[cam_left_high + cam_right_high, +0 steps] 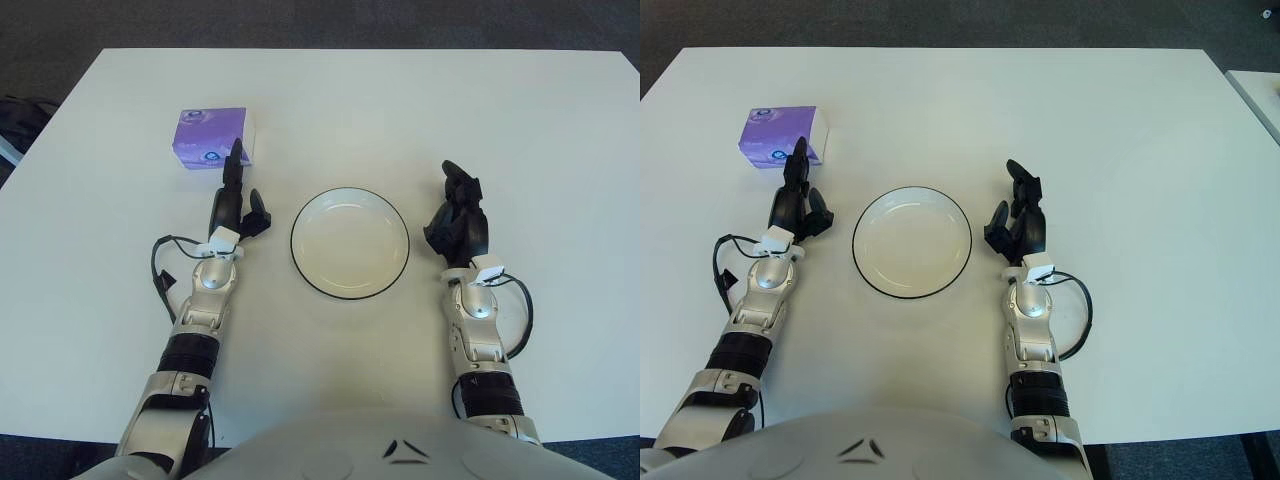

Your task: Put the tissue paper into the plate.

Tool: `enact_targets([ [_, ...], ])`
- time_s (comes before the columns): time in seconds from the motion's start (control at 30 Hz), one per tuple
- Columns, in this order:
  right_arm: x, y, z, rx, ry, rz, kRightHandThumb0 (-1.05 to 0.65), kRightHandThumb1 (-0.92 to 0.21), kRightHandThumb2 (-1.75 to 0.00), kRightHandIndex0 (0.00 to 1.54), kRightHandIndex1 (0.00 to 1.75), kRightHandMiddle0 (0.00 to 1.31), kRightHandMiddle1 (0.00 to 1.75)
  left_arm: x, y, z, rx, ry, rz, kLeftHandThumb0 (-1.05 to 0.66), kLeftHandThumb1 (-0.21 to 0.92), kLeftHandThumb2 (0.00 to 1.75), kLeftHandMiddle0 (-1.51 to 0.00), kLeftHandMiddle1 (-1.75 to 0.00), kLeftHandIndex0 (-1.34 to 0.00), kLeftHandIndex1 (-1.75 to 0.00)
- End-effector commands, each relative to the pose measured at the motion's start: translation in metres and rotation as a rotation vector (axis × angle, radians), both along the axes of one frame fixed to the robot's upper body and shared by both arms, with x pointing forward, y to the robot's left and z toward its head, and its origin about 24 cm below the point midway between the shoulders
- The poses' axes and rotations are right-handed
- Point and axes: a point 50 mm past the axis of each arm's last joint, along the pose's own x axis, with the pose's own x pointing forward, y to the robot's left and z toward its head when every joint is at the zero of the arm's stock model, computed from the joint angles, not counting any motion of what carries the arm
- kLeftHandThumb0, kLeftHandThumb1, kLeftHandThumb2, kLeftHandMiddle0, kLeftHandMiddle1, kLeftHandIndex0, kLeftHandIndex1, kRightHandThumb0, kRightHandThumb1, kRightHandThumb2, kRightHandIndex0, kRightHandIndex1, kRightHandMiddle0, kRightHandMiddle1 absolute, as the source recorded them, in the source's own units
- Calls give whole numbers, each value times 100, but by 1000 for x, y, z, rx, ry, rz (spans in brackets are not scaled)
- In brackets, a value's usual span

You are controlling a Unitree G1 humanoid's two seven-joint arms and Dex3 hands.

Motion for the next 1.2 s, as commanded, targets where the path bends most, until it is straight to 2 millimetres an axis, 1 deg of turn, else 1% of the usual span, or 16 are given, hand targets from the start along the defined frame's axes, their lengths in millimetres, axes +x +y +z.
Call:
enact_targets([
  [0.0, -17, -4, -40, 33, 202, -24, -52, -92, -100, 28, 7, 0, 66, -23, 2, -45, -9, 190, 21, -88, 92, 116, -7, 0, 0, -16],
  [0.43, -18, -4, -40, 32, 206, -26, -53, -92, -100, 29, 7, 0, 68, -24, 4, -39, -3, 163, 23, -88, 92, 117, -8, -1, 0, -17],
  [0.67, -18, -3, -40, 36, 203, -27, -52, -92, -99, 30, 8, 0, 68, -23, 11, -32, -4, 138, 38, -88, 92, 116, -8, -1, 0, -19],
  [0.77, -18, -3, -40, 37, 204, -27, -52, -92, -99, 30, 8, 0, 68, -20, 20, -27, 0, 125, 52, -88, 92, 116, -8, -1, 0, -19],
  [0.87, -18, -3, -41, 39, 204, -26, -52, -92, -99, 29, 7, 0, 68, -12, 38, -12, 46, 64, 100, -88, 92, 116, -7, 0, 0, -19],
  [0.97, -17, -3, -41, 38, 205, -25, -52, -92, -99, 29, 7, 0, 68, -9, 47, 0, 95, 21, 126, -88, 92, 116, -7, 0, 0, -19],
  [1.07, -17, -2, -41, 35, 206, -22, -52, -92, -99, 29, 7, 0, 68, -16, 62, 25, 228, -74, 146, -88, 92, 115, -5, 0, 0, -19],
  [1.17, -16, -2, -41, 34, 206, -19, -52, -92, -100, 29, 7, 0, 68, -22, 69, 39, 308, -120, 146, -86, 92, 114, -4, 0, 0, -19],
])
